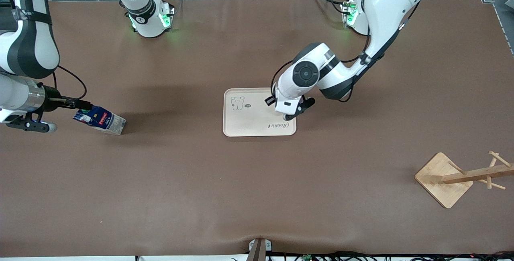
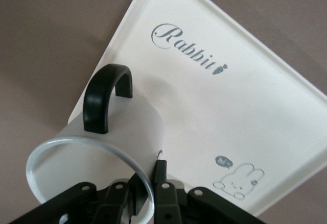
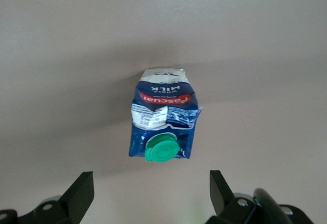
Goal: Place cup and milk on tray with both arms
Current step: 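Carry the mug onto the tray while the right gripper grasps the milk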
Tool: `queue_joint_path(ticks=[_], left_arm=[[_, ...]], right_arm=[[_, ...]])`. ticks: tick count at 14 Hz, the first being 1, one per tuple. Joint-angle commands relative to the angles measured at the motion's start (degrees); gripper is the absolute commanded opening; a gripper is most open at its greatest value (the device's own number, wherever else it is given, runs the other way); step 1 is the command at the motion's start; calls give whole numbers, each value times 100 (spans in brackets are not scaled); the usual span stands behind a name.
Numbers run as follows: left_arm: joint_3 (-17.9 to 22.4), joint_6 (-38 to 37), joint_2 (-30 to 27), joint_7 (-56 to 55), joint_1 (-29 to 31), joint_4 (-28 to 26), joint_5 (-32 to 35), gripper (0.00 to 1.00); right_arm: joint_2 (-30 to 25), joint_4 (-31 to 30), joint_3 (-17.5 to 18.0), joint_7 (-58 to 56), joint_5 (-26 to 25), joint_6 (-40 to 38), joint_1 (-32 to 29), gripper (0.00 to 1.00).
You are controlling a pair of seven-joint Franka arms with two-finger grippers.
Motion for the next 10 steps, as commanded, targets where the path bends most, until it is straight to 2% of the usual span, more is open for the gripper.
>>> queue_joint_path(ticks=[1, 4, 6, 7, 8, 10], left_arm=[[376, -113, 81, -181, -461, 211, 123, 0], [447, -113, 151, -163, -488, 211, 132, 0], [447, -113, 151, -154, -488, 211, 132, 0], [455, -113, 151, -145, -479, 220, 132, 62], [455, -113, 151, -137, -470, 255, 132, 100], [455, -122, 143, -154, -479, 290, 132, 100]], right_arm=[[-38, -148, 89, 170, 4, 148, -222, 100], [-11, -183, 89, 232, 100, 174, -267, 100], [-29, -428, 89, 460, 127, 490, -258, 100], [-20, -464, 97, 461, 127, 535, -258, 100], [-3, -473, 98, 470, 144, 552, -249, 100], [24, -604, 98, 470, 145, 823, -232, 100]])
